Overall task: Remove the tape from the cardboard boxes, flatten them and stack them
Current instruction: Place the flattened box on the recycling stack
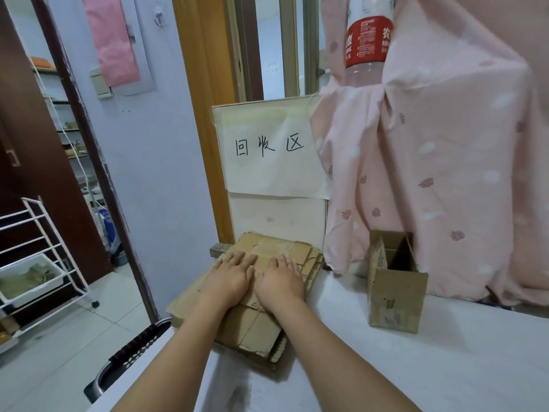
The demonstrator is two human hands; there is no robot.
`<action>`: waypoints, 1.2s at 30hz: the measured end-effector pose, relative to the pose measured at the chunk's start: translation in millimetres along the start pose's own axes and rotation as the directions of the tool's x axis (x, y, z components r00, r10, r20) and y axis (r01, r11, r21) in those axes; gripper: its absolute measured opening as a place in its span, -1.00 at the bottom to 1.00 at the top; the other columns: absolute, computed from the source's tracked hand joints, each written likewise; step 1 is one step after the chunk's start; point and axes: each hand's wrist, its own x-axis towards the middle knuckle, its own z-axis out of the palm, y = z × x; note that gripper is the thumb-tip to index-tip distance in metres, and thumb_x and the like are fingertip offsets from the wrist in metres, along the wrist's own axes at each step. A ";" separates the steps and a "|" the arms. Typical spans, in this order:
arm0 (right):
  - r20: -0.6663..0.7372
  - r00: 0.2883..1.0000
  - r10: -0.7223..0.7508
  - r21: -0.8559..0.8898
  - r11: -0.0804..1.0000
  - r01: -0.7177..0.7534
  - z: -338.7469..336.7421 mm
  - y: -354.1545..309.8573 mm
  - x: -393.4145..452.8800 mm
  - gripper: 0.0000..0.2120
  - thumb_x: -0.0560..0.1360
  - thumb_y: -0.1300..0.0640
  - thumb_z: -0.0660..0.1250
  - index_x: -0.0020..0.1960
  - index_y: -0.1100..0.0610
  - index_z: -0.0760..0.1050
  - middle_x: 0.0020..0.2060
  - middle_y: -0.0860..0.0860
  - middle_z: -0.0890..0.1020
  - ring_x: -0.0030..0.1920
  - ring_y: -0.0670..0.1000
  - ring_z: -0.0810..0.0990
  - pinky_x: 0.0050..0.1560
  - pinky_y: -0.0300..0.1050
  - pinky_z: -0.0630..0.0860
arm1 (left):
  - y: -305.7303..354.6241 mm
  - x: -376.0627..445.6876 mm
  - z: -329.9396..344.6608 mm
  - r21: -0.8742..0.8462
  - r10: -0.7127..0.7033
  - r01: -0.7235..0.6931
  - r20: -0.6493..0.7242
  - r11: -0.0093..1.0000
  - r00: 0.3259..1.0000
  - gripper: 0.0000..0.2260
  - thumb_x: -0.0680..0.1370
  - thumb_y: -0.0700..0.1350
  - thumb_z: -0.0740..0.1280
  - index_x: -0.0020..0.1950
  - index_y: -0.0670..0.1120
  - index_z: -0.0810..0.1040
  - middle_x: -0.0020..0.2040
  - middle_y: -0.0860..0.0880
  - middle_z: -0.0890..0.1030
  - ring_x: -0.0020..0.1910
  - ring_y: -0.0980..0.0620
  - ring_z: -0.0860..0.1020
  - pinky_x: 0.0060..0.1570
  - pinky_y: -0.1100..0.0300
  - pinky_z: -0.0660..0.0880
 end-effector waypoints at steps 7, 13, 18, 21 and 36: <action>-0.155 0.983 -0.101 -0.112 0.990 0.084 -61.7 27.4 -41.5 -0.63 0.56 0.23 0.15 0.36 0.21 0.39 0.31 0.17 0.47 0.33 0.21 0.45 0.33 0.03 0.38 | 35.8 -29.9 -29.4 0.100 -0.008 0.028 -0.190 0.995 0.982 -0.62 0.68 0.03 -0.01 0.36 -0.05 0.44 0.41 -0.13 0.43 0.46 -0.12 0.27 0.50 -0.03 0.11; -0.237 0.959 -0.155 -0.188 0.976 0.111 -95.1 47.3 -102.3 -0.69 0.61 0.18 0.12 0.30 0.21 0.46 0.26 0.14 0.54 0.25 0.15 0.52 0.21 -0.04 0.42 | 91.2 -82.1 -59.6 0.075 0.021 -0.011 -0.133 0.997 0.991 -0.62 0.67 0.02 -0.01 0.42 -0.08 0.35 0.42 -0.12 0.42 0.42 -0.13 0.33 0.43 -0.01 0.21; -0.203 0.968 -0.146 -0.250 0.964 0.093 -115.9 62.0 -165.4 -0.63 0.66 0.08 0.10 0.40 0.21 0.39 0.34 0.16 0.50 0.34 0.16 0.46 0.33 -0.01 0.35 | 137.4 -128.5 -80.7 0.084 0.050 -0.042 -0.099 0.996 0.994 -0.60 0.69 0.06 -0.01 0.41 -0.10 0.37 0.38 -0.14 0.45 0.36 -0.15 0.40 0.36 -0.01 0.28; -0.192 0.974 -0.122 -0.271 0.960 0.066 -125.6 79.4 -200.4 -0.62 0.67 0.06 0.10 0.41 0.21 0.37 0.35 0.17 0.48 0.36 0.16 0.43 0.37 0.01 0.31 | 162.5 -149.8 -82.8 0.088 0.055 -0.047 -0.099 0.995 0.994 -0.61 0.68 0.06 0.01 0.40 -0.10 0.39 0.37 -0.13 0.47 0.34 -0.15 0.42 0.35 0.00 0.29; -0.219 0.972 0.089 -0.064 0.992 -0.105 -160.5 178.9 -254.0 -0.65 0.66 -0.01 0.11 0.34 0.15 0.39 0.18 0.13 0.58 0.12 0.18 0.58 -0.07 -0.05 0.41 | 264.9 -179.3 -86.1 0.046 0.140 -0.137 -0.079 0.990 0.987 -0.60 0.69 0.08 0.01 0.34 -0.13 0.43 0.27 -0.17 0.51 0.19 -0.18 0.52 0.09 0.02 0.42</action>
